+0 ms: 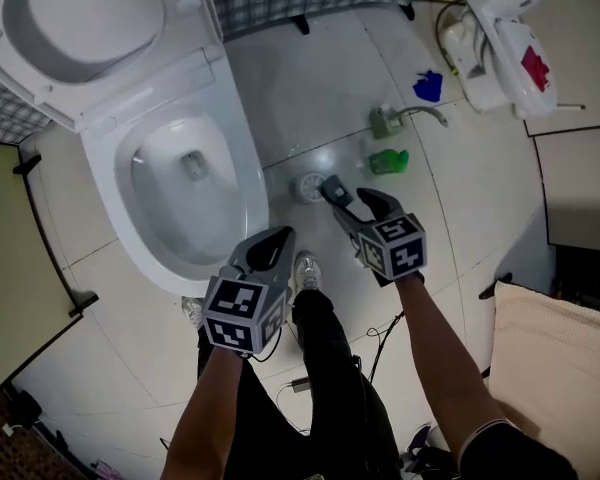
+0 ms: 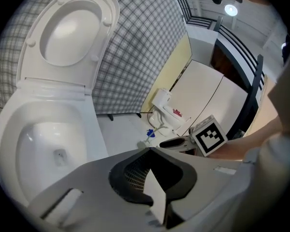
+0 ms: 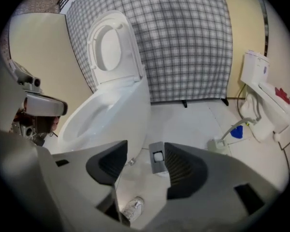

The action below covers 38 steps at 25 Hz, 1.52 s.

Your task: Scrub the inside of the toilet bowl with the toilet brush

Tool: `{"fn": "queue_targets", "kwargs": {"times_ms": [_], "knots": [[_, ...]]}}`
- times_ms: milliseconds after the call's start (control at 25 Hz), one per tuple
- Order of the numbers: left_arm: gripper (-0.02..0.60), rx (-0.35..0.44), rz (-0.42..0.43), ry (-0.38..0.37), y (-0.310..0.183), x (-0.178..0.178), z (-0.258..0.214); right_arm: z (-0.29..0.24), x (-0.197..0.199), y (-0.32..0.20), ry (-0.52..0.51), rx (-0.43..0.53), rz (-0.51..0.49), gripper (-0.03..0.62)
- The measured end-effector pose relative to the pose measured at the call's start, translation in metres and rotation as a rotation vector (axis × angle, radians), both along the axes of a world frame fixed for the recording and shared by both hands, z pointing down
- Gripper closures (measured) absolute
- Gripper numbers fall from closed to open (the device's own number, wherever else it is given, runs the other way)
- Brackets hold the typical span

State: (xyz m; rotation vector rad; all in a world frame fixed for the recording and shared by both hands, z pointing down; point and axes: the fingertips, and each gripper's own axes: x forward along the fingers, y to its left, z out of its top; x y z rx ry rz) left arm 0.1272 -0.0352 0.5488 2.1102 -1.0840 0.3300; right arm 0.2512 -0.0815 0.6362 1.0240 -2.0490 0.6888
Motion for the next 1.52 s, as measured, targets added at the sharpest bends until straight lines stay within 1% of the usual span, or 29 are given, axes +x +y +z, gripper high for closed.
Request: {"fn": "queue_targets", "kwargs": {"times_ms": [160, 200, 240, 400, 520, 560, 600, 840, 1000, 1160, 1240, 1360, 1520], "knots": [[0.572, -0.019, 0.005, 0.008, 0.006, 0.005, 0.022, 0.048, 0.004, -0.012, 0.077, -0.037, -0.029, 0.336], [0.572, -0.027, 0.006, 0.003, 0.008, 0.002, 0.027, 0.061, 0.001, -0.014, 0.093, -0.050, -0.035, 0.311], [0.572, -0.034, 0.005, -0.003, 0.010, -0.001, 0.031, 0.074, -0.002, -0.016, 0.108, -0.064, -0.040, 0.309], [0.572, -0.043, -0.004, 0.008, 0.015, 0.003, 0.034, 0.110, 0.004, -0.020, 0.172, -0.111, -0.029, 0.309], [0.572, -0.042, 0.003, 0.006, 0.015, 0.003, 0.036, 0.121, 0.001, -0.025, 0.206, -0.114, -0.060, 0.310], [0.572, -0.043, 0.001, 0.005, 0.015, 0.002, 0.038, 0.123, -0.001, -0.025, 0.217, -0.110, -0.072, 0.331], [0.572, -0.045, -0.003, 0.007, 0.014, 0.001, 0.038, 0.125, 0.000, -0.025, 0.227, -0.107, -0.077, 0.382], [0.572, -0.045, -0.012, 0.010, 0.012, -0.004, 0.039, 0.123, 0.008, -0.021, 0.242, -0.110, -0.083, 0.396], [0.572, -0.041, -0.021, 0.010, 0.008, -0.007, 0.034, 0.098, 0.017, -0.019, 0.225, -0.088, -0.090, 0.396], [0.572, -0.025, -0.030, 0.014, 0.001, -0.009, 0.019, 0.048, 0.025, -0.009, 0.205, -0.059, -0.084, 0.396], [0.572, -0.010, -0.031, 0.018, -0.003, -0.013, 0.008, 0.016, 0.029, -0.007, 0.172, -0.013, -0.064, 0.396], [0.572, 0.018, -0.038, 0.012, -0.011, -0.027, -0.013, -0.043, 0.030, -0.011, 0.108, 0.080, -0.028, 0.396], [0.572, 0.050, -0.078, 0.000, -0.021, -0.054, -0.042, -0.126, 0.017, -0.027, 0.022, 0.213, 0.008, 0.396]]}}
